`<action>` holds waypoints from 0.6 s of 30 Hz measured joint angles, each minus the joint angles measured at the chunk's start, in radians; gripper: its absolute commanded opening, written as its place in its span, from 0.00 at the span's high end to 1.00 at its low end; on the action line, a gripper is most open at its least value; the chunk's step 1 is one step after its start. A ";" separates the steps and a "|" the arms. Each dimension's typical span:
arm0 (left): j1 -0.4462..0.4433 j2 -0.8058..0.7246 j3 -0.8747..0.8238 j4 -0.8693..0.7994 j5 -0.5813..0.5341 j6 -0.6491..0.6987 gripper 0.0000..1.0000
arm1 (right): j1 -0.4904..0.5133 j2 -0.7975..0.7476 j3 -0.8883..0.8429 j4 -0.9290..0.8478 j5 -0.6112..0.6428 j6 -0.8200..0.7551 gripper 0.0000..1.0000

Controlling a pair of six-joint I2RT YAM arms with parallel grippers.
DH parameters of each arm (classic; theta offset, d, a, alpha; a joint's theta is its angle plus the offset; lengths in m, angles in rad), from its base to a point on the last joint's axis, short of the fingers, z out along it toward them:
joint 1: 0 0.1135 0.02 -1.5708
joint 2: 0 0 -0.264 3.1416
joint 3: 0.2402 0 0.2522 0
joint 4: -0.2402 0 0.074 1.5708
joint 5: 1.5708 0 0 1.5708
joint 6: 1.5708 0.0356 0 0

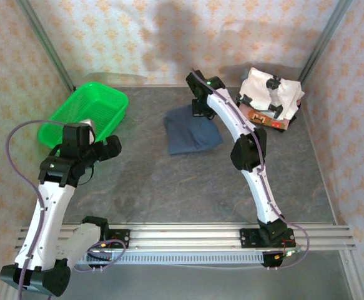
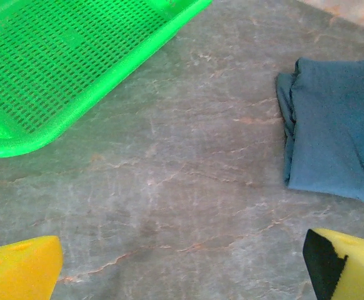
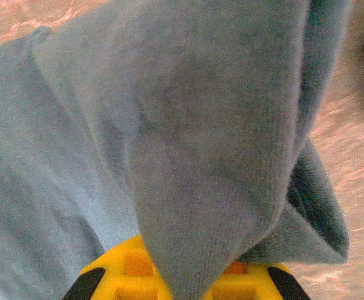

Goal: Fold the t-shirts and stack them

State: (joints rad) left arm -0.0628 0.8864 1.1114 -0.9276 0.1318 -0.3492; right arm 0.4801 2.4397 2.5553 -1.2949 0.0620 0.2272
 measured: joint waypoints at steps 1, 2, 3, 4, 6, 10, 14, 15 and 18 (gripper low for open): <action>0.000 0.001 0.007 0.003 0.011 -0.002 0.00 | -0.009 -0.004 0.010 -0.007 0.019 -0.016 1.00; 0.000 0.001 0.014 0.004 0.019 -0.008 0.00 | -0.020 -0.010 0.018 -0.012 0.039 -0.033 1.00; 0.000 0.002 0.020 0.004 0.024 -0.010 0.00 | -0.031 -0.017 0.022 -0.014 0.051 -0.046 1.00; 0.000 0.002 0.026 0.005 0.030 -0.013 0.00 | -0.043 -0.025 0.026 -0.018 0.064 -0.062 1.00; 0.000 0.002 0.035 0.006 0.040 -0.018 0.00 | -0.066 -0.042 0.030 -0.018 0.090 -0.092 1.00; 0.000 0.001 0.037 0.009 0.048 -0.020 0.00 | -0.103 -0.072 0.035 -0.008 0.145 -0.164 1.00; 0.000 -0.008 0.037 0.009 0.048 -0.020 0.00 | -0.108 -0.085 0.056 0.011 0.188 -0.237 1.00; 0.000 -0.013 0.037 0.009 0.048 -0.020 0.00 | -0.108 -0.087 0.065 0.017 0.194 -0.252 1.00; 0.000 -0.029 0.035 0.008 0.047 -0.020 0.00 | -0.111 -0.090 0.089 0.035 0.208 -0.283 1.00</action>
State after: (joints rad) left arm -0.0628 0.8570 1.1469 -0.9192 0.1787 -0.3691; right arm 0.3691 2.3497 2.6446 -1.2598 0.2703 -0.0555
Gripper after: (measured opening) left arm 0.999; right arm 0.067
